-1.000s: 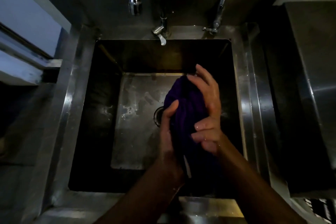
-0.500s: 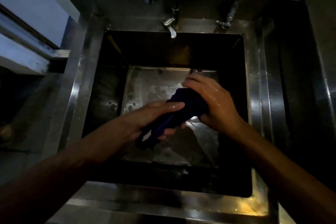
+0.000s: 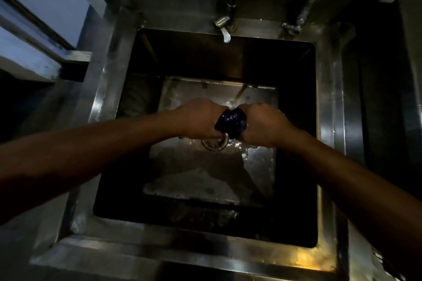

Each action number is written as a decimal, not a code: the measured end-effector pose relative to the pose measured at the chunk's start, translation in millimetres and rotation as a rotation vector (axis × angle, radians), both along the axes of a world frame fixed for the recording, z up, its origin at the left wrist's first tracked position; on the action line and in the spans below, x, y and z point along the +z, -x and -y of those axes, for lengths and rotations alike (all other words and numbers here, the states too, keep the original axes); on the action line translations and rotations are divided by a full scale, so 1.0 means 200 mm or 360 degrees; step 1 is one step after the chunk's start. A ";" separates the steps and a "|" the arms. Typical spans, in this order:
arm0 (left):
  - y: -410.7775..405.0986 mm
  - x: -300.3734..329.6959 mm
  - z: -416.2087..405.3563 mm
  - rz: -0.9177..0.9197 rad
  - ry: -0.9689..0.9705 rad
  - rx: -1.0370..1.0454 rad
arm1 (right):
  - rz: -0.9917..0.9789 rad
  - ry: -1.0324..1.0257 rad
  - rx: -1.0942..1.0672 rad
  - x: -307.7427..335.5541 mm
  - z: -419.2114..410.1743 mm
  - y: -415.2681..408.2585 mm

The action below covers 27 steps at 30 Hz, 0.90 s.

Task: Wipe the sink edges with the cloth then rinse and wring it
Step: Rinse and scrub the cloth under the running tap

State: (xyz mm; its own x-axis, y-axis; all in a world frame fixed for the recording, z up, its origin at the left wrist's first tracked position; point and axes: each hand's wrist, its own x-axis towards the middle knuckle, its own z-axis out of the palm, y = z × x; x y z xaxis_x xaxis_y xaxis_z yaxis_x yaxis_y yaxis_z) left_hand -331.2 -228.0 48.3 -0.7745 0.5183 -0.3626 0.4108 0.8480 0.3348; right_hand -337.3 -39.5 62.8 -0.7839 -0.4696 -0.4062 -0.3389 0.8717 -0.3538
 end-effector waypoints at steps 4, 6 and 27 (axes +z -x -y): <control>0.06 -0.06 0.03 -0.0339 0.0098 -0.0313 | 0.0681 0.0268 -0.0335 -0.04 0.01 0.00; 0.08 -0.09 0.03 -0.0470 0.0041 -0.0436 | 0.0928 0.0412 -0.0549 -0.05 0.00 -0.01; 0.06 0.08 -0.02 0.0865 -0.1344 0.1208 | 0.0508 0.1410 -0.1315 0.04 -0.03 -0.01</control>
